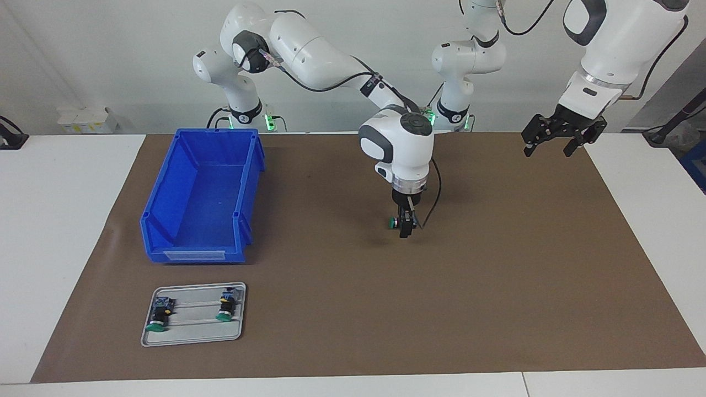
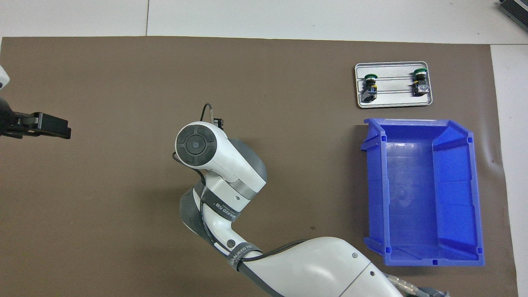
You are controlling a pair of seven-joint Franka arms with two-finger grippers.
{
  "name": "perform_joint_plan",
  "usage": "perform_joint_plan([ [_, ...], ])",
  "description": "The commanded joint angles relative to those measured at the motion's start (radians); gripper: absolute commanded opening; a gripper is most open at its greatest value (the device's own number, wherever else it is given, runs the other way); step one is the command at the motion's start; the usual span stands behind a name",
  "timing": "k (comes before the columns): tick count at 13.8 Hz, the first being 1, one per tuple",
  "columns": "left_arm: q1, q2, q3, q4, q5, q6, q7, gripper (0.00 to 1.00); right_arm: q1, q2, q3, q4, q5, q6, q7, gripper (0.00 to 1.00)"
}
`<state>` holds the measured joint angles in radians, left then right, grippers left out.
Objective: Place and press button with both arms
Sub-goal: 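Carry the green button with the right gripper and set it on the table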
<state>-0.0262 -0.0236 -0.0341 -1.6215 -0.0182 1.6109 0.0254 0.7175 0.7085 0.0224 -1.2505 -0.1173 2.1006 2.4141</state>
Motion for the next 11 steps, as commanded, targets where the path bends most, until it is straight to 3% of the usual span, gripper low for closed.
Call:
perform_joint_plan([
  [1, -0.02, -0.024, 0.008, -0.028, 0.017, 0.012, 0.002, 1.0, -0.062, -0.197, 0.007, -0.237, 0.028, 0.022, -0.163, 0.97],
  [5, -0.044, -0.033, 0.005, -0.072, 0.014, 0.116, 0.132, 1.0, -0.167, -0.421, 0.007, -0.467, 0.07, 0.026, -0.499, 0.98],
  [11, -0.133, -0.018, 0.002, -0.109, 0.009, 0.21, 0.411, 1.0, -0.346, -0.624, 0.005, -0.619, 0.149, -0.022, -1.002, 0.99],
])
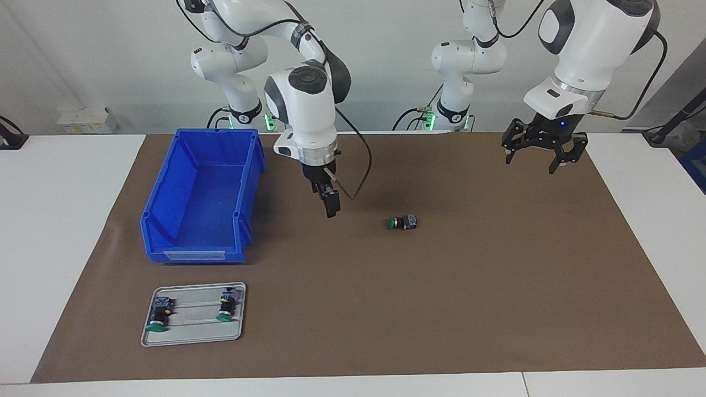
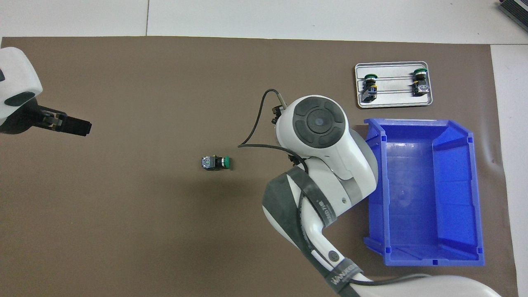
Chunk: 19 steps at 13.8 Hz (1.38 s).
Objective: Place and press button with both arms
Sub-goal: 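Return the right gripper over the bin while the left gripper approaches the button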
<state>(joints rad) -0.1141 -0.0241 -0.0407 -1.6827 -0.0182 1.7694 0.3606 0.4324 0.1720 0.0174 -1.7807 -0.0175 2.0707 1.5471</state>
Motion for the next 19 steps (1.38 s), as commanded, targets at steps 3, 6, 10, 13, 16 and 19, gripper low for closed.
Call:
perform_joint_plan([
  [3, -0.107, 0.013, 0.009, -0.104, 0.006, 0.126, 0.2, 1.0, -0.15, -0.15, 0.01, -0.121, 0.067, -0.032, -0.39, 0.99],
  [6, -0.166, 0.093, 0.009, -0.115, 0.003, 0.197, 0.334, 0.99, -0.257, -0.18, 0.009, -0.12, 0.068, -0.098, -0.797, 1.0],
  [10, -0.219, 0.105, 0.009, -0.253, 0.001, 0.396, 0.483, 0.9, -0.377, -0.192, 0.0, -0.08, 0.077, -0.171, -1.216, 1.0],
  [13, -0.256, 0.101, 0.009, -0.336, 0.001, 0.495, 0.5, 0.9, -0.418, -0.181, -0.004, -0.008, 0.048, -0.254, -1.386, 1.0],
  [16, -0.305, 0.121, 0.009, -0.356, 0.001, 0.516, 0.5, 0.9, -0.419, -0.169, -0.001, 0.064, -0.048, -0.302, -1.463, 1.0],
  [19, -0.357, 0.176, 0.009, -0.37, 0.001, 0.556, 0.501, 0.9, -0.42, -0.129, -0.001, 0.205, -0.059, -0.415, -1.486, 1.0],
])
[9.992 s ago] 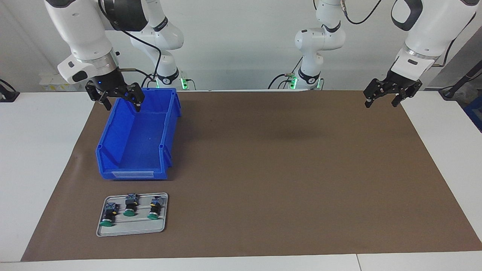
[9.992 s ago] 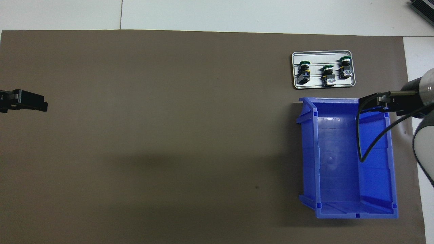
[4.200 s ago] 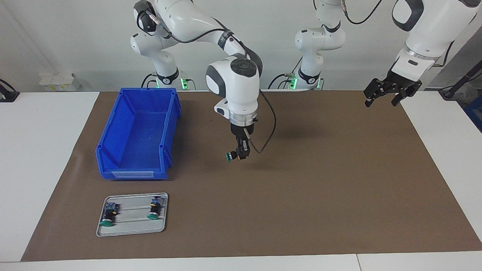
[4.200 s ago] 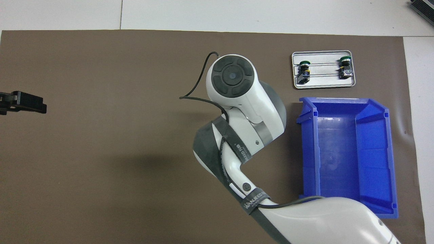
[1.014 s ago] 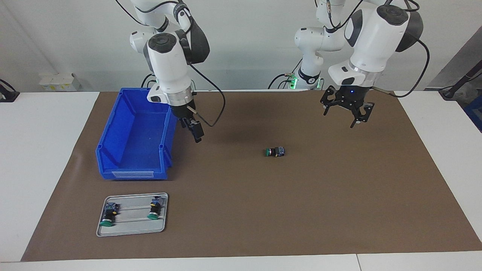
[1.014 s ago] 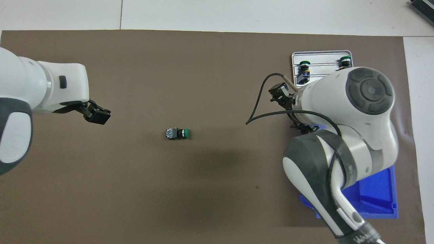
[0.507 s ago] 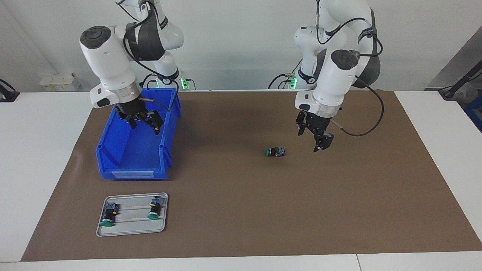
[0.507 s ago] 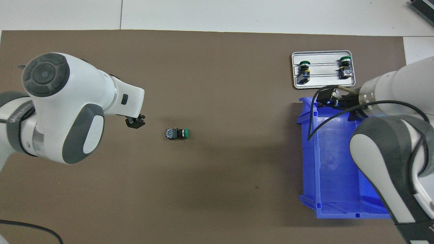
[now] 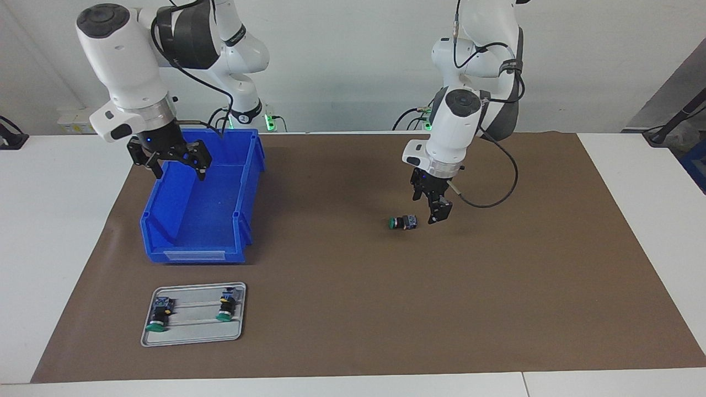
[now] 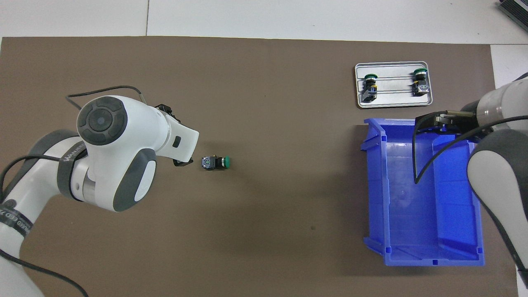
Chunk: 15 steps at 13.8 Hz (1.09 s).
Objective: Place and press button with both arms
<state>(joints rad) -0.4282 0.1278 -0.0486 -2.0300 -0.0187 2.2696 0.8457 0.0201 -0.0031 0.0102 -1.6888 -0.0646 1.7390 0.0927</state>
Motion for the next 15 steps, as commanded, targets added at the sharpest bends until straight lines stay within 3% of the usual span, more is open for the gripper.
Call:
perform_joint_plan([
  [1, -0.046, 0.038, 0.016, -0.047, 0.002, 0.086, 0.027, 0.9, -0.008, 0.055, 0.007, 0.151, -0.011, -0.12, -0.031, 1.0],
  [4, -0.053, 0.071, 0.016, -0.072, 0.002, 0.14, 0.114, 0.9, 0.001, 0.052, 0.011, 0.176, 0.009, -0.171, -0.03, 1.0],
  [7, -0.055, 0.113, 0.016, -0.065, 0.002, 0.177, 0.135, 0.9, 0.004, 0.022, 0.011, 0.117, 0.041, -0.174, -0.018, 1.0],
  [15, -0.083, 0.13, 0.015, -0.07, 0.002, 0.186, 0.119, 0.9, 0.003, -0.046, 0.011, -0.017, 0.078, -0.093, 0.009, 1.0],
])
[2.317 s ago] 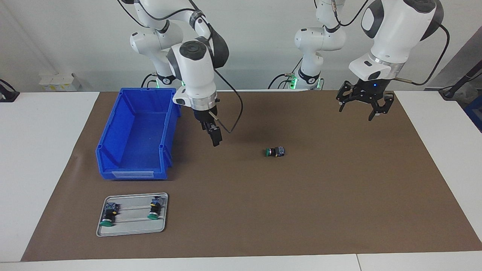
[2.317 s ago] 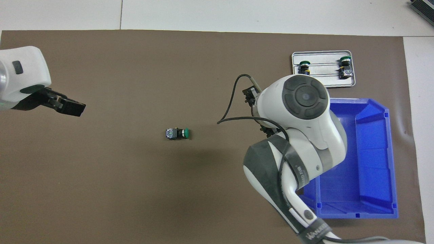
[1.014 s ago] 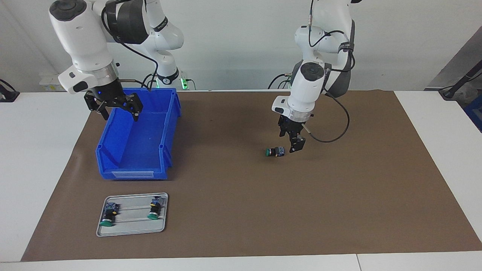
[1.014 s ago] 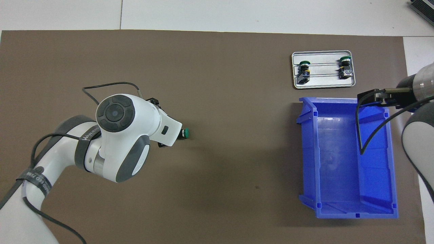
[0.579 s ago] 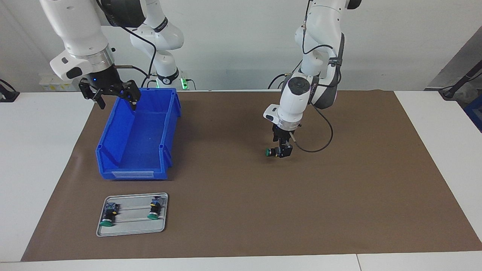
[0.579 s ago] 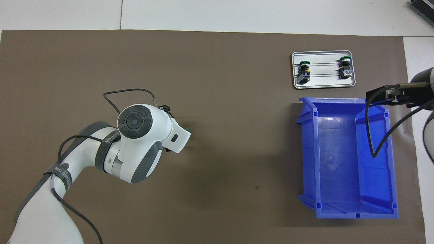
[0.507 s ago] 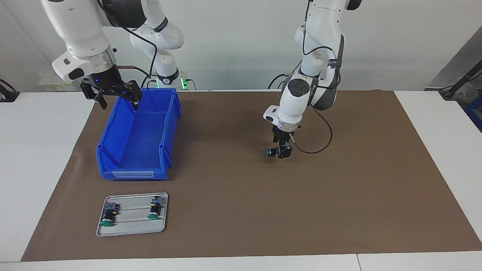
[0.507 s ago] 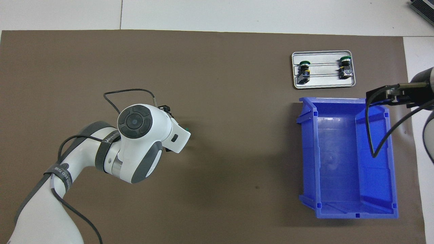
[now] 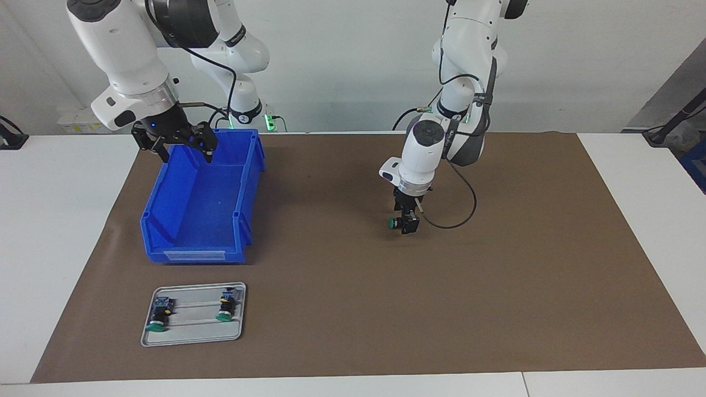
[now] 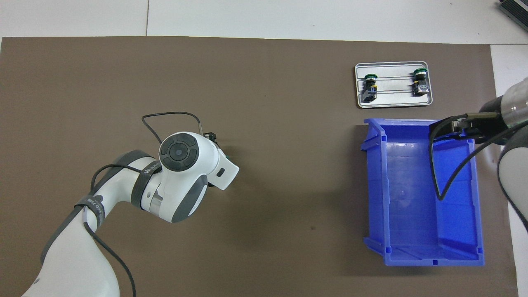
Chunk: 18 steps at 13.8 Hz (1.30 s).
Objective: Place and press button with both arms
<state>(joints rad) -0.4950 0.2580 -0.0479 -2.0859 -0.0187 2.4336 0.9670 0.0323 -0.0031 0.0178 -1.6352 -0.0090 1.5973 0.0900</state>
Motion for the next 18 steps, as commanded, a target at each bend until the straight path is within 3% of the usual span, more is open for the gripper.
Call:
perform_joint_plan([
  [1, -0.017, 0.0, 0.014, -0.014, 0.002, 0.016, -0.005, 0.9, -0.009, -0.052, 0.004, -0.081, 0.023, 0.058, 0.011, 1.0],
  [6, -0.023, 0.003, 0.016, 0.026, -0.047, -0.034, -0.041, 0.9, -0.002, -0.055, 0.004, -0.095, 0.023, 0.095, 0.019, 1.0],
  [10, -0.019, 0.004, 0.016, 0.087, -0.05, -0.165, -0.036, 0.9, -0.003, -0.052, 0.004, -0.087, 0.023, 0.09, 0.011, 1.0],
  [14, -0.023, -0.003, 0.016, 0.043, -0.053, -0.151, -0.034, 0.87, 0.0, -0.052, 0.004, -0.087, 0.023, 0.081, 0.01, 1.0],
  [18, -0.026, -0.008, 0.016, -0.01, -0.085, -0.053, -0.037, 0.86, -0.003, -0.054, 0.004, -0.087, 0.023, 0.081, 0.011, 1.0],
])
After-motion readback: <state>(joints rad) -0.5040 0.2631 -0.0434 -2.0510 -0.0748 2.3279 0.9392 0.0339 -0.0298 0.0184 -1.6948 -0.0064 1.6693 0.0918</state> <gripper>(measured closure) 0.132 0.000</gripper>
